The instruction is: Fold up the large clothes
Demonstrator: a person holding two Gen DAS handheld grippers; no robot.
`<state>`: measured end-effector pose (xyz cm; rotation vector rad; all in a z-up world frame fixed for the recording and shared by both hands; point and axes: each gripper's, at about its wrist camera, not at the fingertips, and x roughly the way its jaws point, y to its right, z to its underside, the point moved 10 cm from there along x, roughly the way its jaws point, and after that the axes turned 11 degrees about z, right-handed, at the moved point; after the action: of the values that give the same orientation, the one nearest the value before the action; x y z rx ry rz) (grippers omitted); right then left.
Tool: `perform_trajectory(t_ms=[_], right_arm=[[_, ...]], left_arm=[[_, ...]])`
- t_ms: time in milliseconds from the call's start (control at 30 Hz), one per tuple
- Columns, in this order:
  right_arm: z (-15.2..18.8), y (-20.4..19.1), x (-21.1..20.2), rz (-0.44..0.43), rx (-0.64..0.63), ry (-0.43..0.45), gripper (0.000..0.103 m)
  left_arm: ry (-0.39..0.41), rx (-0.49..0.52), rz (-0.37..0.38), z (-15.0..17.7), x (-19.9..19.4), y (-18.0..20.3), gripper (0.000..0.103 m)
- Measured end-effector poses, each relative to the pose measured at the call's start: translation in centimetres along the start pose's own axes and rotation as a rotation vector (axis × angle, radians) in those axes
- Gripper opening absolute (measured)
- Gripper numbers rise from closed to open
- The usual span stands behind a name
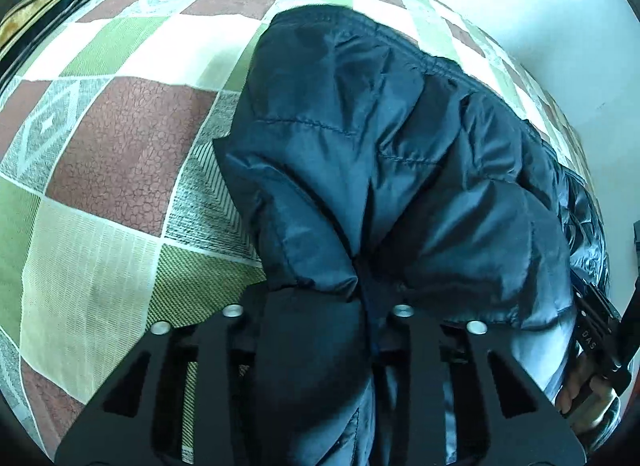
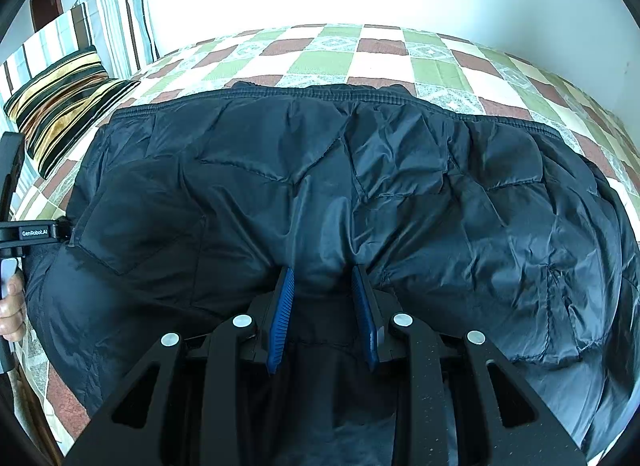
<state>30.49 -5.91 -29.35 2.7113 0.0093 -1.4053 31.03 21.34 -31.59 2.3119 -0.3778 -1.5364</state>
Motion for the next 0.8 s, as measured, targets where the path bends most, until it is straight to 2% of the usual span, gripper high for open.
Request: perform_trajectory(t_ms=[133, 300, 567, 800], right_arm=[[0.1, 0.0, 0.0, -0.002, 0.002, 0.000, 0.031], [0.1, 0.0, -0.1, 0.001, 0.001, 0.001, 0.031], [-0.1, 0.0, 0.0, -0.008, 0.007, -0.005, 0.031], [-0.7, 0.5, 0.0, -0.025, 0.030, -0.008, 0.031]], left_arm=[[0.033, -0.005, 0.006, -0.6, -1.2, 0.8, 0.022], [0.090, 0.012, 0.043, -1.4, -3.7, 2.8, 0.019], [0.167, 0.105, 0.163, -3.8, -7.5, 10.2, 0.018], [0.181, 0.204, 0.182, -4.6, -7.0, 16.8, 0.018]])
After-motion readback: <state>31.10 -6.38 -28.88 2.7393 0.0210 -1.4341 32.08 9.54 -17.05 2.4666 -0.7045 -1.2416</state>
